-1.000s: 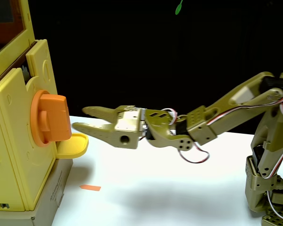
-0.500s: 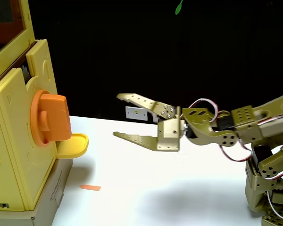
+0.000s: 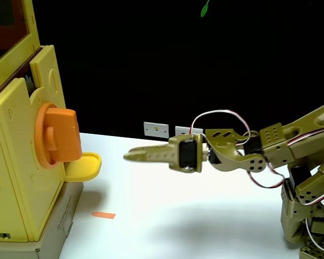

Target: Turn the button of vending machine.

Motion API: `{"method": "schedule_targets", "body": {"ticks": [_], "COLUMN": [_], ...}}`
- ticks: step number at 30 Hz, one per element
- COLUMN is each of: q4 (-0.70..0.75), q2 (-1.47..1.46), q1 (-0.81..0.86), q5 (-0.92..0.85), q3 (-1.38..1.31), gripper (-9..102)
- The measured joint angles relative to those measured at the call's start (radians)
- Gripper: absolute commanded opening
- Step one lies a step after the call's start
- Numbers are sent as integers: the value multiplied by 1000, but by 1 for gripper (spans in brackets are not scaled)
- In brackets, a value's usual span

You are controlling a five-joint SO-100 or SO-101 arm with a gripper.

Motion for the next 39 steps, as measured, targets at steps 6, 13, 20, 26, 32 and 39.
{"method": "schedule_targets", "body": {"ticks": [6, 13, 20, 26, 32, 39], "q4": [-249, -383, -414, -416, -416, -407], "q2": [-225, -489, -684, -750, -808, -856], "q1": [37, 60, 91, 126, 127, 112], "q5": [-186, -273, -261, -239, -236, -241], "q3": [-58, -272, -491, -566, -624, -692], "gripper": [40, 37, 36, 35, 32, 29]}}
